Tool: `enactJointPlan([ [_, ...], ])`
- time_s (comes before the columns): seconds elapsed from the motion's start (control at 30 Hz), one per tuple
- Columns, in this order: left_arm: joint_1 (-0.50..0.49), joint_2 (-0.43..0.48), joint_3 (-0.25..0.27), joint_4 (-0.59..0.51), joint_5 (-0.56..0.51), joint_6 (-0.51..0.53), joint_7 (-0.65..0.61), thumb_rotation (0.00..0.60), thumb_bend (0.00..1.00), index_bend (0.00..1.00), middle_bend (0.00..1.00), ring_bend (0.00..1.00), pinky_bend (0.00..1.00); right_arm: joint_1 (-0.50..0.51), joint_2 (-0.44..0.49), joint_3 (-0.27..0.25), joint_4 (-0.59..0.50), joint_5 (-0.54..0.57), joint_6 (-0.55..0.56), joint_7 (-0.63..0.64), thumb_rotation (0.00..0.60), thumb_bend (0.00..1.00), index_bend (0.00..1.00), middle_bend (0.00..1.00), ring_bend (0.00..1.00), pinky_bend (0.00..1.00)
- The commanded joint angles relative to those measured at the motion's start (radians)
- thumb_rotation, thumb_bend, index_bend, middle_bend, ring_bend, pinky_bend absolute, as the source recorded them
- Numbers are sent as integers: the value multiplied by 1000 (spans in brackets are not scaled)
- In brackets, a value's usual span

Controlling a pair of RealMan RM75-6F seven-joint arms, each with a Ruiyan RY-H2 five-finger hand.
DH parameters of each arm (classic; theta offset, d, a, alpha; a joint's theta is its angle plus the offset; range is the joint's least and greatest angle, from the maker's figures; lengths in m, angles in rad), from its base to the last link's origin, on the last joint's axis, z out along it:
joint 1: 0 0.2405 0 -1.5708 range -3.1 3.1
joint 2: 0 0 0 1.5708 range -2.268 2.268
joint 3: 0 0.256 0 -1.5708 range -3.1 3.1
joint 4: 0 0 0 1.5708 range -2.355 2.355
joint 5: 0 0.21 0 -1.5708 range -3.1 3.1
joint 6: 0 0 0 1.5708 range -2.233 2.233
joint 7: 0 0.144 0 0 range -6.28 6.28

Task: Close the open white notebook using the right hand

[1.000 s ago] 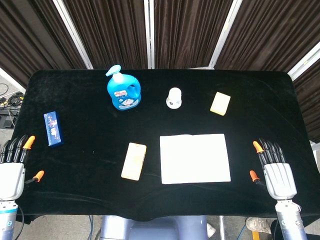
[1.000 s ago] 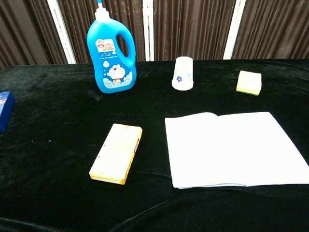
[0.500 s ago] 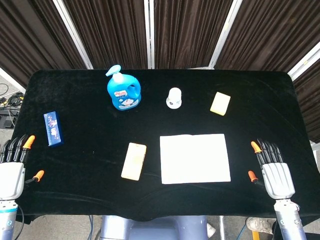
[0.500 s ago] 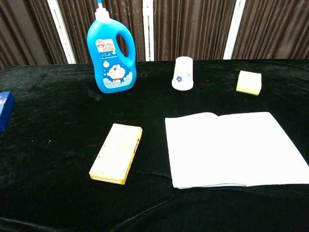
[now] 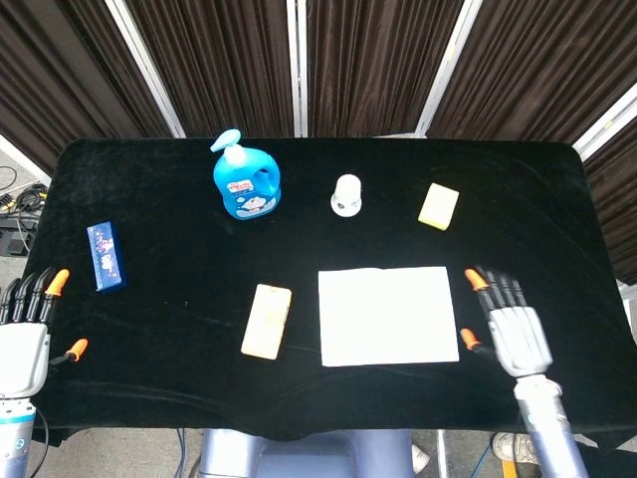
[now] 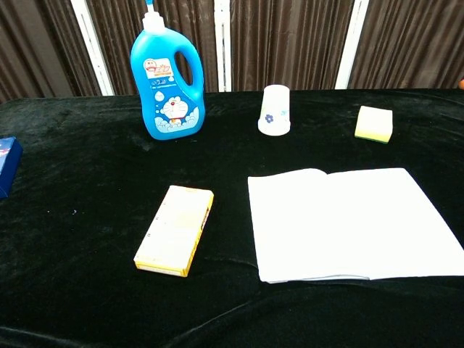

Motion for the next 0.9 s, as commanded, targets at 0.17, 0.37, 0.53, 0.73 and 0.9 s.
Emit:
enactJointPlan([
  [0.17,-1,-1,3,2,5,0,0,600,7,0,0,0,0,92,-20,-32,-79,28,-183,60,600,194,0,0,0,0],
  [0.37,-2,-1,-1,3,-1,-2,-3,600,8,0,0,0,0,128,-40,-66,-66,6,-247,101,600,194,0,0,0,0],
  [0.53,-6,-5,-1,6,-4,-11,4,600,9,0,0,0,0,136,-59,-82,-71,1,-259,121,600,194,0,0,0,0],
  [0.73,-8,-10,2,7,0,-10,13,600,13,0,0,0,0,141,-141,-72,-51,39,-256,107,600,193,0,0,0,0],
  [0.9,-6,-8,0,7,-1,-6,6,600,14,0,0,0,0,152,-208,-64,-13,69,-265,84,600,194,0,0,0,0],
])
